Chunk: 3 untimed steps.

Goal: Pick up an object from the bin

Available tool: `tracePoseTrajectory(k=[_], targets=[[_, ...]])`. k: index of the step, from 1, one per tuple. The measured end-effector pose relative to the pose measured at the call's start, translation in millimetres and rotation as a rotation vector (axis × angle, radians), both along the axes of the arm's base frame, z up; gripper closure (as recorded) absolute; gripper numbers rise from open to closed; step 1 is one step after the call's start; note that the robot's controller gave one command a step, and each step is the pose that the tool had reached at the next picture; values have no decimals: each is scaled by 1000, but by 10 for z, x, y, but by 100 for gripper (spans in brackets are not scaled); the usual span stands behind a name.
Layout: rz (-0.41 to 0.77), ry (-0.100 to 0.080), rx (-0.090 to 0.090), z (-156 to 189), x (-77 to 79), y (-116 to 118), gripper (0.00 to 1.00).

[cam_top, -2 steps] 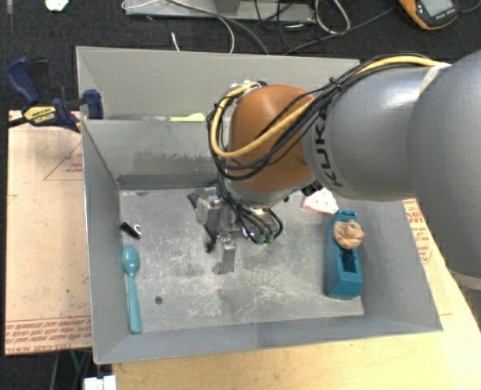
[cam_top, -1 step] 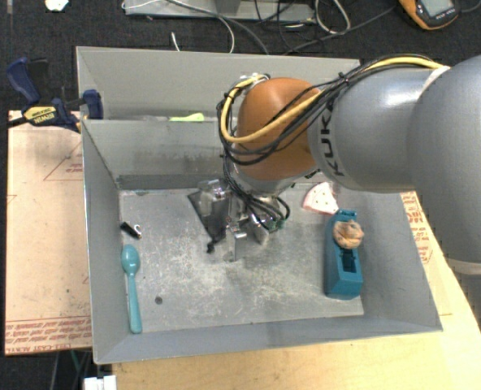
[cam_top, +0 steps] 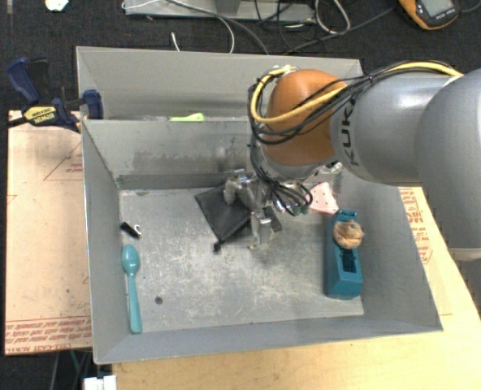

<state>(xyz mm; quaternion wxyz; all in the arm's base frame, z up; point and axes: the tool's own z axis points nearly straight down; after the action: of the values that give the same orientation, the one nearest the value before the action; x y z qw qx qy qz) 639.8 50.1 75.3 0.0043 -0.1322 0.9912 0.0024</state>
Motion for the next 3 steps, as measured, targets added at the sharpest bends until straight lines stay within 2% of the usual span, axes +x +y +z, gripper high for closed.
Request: tracePoseTrajectory(k=[1,2,3], targets=[[17,-10,0,-87,132,-267,100],[24,-11,1,-78,111,-182,100],[135,-4,1,488,56,-186,100]])
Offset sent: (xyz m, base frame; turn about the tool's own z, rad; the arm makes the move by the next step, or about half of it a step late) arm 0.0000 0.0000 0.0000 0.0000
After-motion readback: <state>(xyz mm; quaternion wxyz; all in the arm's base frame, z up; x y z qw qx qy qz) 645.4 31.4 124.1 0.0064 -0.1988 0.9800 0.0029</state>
